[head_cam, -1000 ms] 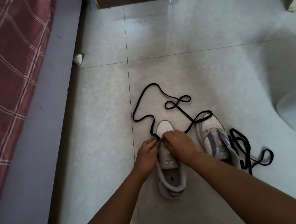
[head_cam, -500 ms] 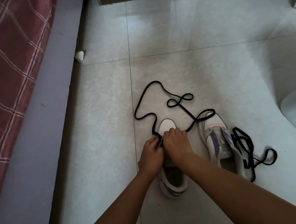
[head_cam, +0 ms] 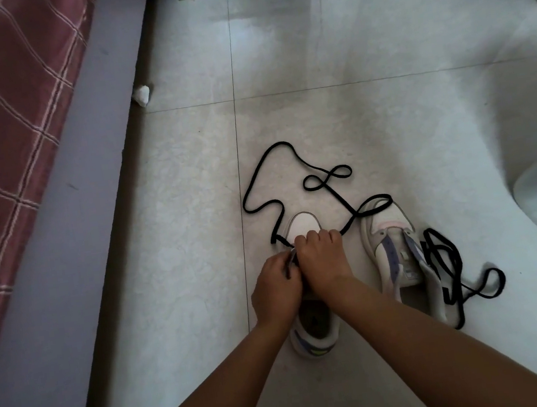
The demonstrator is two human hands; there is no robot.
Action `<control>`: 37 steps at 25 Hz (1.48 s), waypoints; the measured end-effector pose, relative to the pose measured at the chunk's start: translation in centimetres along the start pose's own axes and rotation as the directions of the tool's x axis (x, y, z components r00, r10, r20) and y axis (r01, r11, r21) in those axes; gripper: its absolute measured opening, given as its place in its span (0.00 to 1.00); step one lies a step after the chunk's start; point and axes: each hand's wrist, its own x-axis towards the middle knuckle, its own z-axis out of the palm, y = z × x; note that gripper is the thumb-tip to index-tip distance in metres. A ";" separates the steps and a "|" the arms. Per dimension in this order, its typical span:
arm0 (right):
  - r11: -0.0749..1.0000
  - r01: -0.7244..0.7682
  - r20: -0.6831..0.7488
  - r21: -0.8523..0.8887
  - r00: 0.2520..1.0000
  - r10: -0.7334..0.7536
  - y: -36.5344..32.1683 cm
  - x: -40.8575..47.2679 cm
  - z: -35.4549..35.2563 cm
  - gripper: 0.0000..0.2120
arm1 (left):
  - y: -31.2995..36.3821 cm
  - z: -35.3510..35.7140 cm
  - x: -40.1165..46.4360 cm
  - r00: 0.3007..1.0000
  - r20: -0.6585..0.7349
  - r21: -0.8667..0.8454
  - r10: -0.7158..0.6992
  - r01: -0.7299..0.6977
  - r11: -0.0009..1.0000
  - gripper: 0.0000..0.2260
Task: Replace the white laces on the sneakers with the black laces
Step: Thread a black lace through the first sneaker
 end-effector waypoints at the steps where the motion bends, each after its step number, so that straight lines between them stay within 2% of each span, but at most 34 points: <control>1: 0.997 -0.021 -0.017 0.068 1.000 0.022 0.2 -0.1 -0.1 0.03 | 0.1 0.0 0.0 0.999 -0.028 0.025 0.019 -0.018 1.000 0.12; 3: 0.972 0.013 -0.085 0.236 0.996 0.007 0.8 -0.4 0.2 0.07 | 0.4 0.2 0.0 0.996 -0.078 0.075 0.030 -0.024 0.997 0.12; 4: 0.963 0.060 -0.139 0.264 0.990 -0.023 1.3 -0.5 0.3 0.08 | 0.6 0.3 0.1 0.995 -0.099 0.103 0.028 -0.018 0.995 0.12; 6: 0.962 0.170 -0.232 0.213 0.966 -0.119 2.0 -0.9 0.2 0.10 | 1.0 0.6 0.1 0.990 -0.136 0.156 0.023 -0.001 0.988 0.12; 8: 0.950 0.292 -0.324 0.110 0.914 -0.243 3.1 -1.2 0.4 0.02 | 1.2 0.8 0.1 0.988 -0.152 0.197 0.024 0.007 0.980 0.12; 10: 0.921 0.382 -0.423 0.073 0.848 -0.319 3.8 -1.8 0.7 0.08 | 1.3 1.1 0.0 0.989 -0.145 0.228 0.016 0.018 0.973 0.12; 12: 0.886 0.441 -0.490 0.142 0.809 -0.324 4.4 -2.1 0.8 0.05 | 1.6 1.1 -0.2 0.990 -0.138 0.237 0.024 0.009 0.971 0.11; 13: 0.868 0.447 -0.505 0.214 0.812 -0.294 4.5 -2.2 0.6 0.03 | 1.8 1.0 -0.3 0.989 -0.129 0.233 0.067 -0.036 0.972 0.11; 14: 0.858 0.426 -0.507 0.286 0.828 -0.241 4.5 -2.4 0.4 0.05 | 1.8 0.8 -0.5 0.981 -0.113 0.236 0.159 -0.129 0.963 0.12; 16: 0.830 0.367 -0.463 0.420 0.873 -0.152 4.4 -2.4 0.2 0.09 | 1.6 0.5 -0.7 0.916 -0.048 0.249 0.399 -0.376 0.893 0.16; 17: 0.800 0.332 -0.416 0.500 0.902 -0.114 4.1 -2.4 0.2 0.09 | 1.3 0.3 -0.5 0.890 -0.019 0.220 0.455 -0.440 0.871 0.15; 19: 0.694 0.167 -0.250 0.700 0.968 0.019 3.5 -2.4 -0.1 0.03 | 1.1 0.0 -0.3 0.913 0.009 0.087 0.408 -0.407 0.909 0.11; 21: 0.558 -0.050 -0.015 0.828 0.994 0.111 3.3 -2.3 -0.1 0.04 | 0.9 -0.2 0.3 0.950 -0.012 -0.032 0.312 -0.313 0.949 0.08; 22: 0.484 -0.137 0.080 0.864 0.987 0.137 3.3 -2.1 0.0 0.05 | 0.9 -0.3 0.6 0.962 -0.005 -0.047 0.275 -0.275 0.960 0.07; 24: 0.248 -0.269 0.226 0.931 0.955 0.191 3.5 -1.8 0.0 0.04 | 1.0 -0.5 1.0 0.971 0.018 -0.046 0.240 -0.239 0.970 0.07; 25: 0.123 -0.301 0.273 0.946 0.940 0.203 3.6 -1.7 -0.2 0.04 | 1.0 -0.5 1.0 0.973 0.017 -0.057 0.229 -0.228 0.972 0.06; 26: 0.047 -0.308 0.293 0.950 0.934 0.202 3.8 -1.6 -0.2 0.02 | 1.0 -0.4 1.0 0.976 0.010 -0.073 0.216 -0.214 0.974 0.06; 27: 0.039 -0.307 0.294 0.951 0.936 0.196 3.8 -1.5 -0.1 0.01 | 1.0 -0.3 1.0 0.980 0.002 -0.081 0.200 -0.199 0.977 0.05; 30: 0.085 -0.295 0.275 0.952 0.943 0.188 3.3 -1.8 0.4 0.07 | 0.9 0.0 0.9 0.986 -0.008 -0.061 0.165 -0.165 0.984 0.05; 32: 0.055 -0.302 0.285 0.952 0.935 0.210 3.1 -1.8 0.6 0.09 | 0.9 -0.1 0.9 0.985 -0.001 -0.052 0.174 -0.174 0.983 0.06; 35: 0.014 -0.293 0.282 0.956 0.933 0.225 3.1 -1.7 0.7 0.04 | 0.8 -0.3 0.3 0.975 0.029 0.005 0.219 -0.219 0.976 0.08; 37: 0.000 -0.287 0.279 0.958 0.932 0.229 2.8 -1.6 0.6 0.03 | 0.9 -0.1 -1.1 0.971 0.013 0.110 0.237 -0.237 0.965 0.13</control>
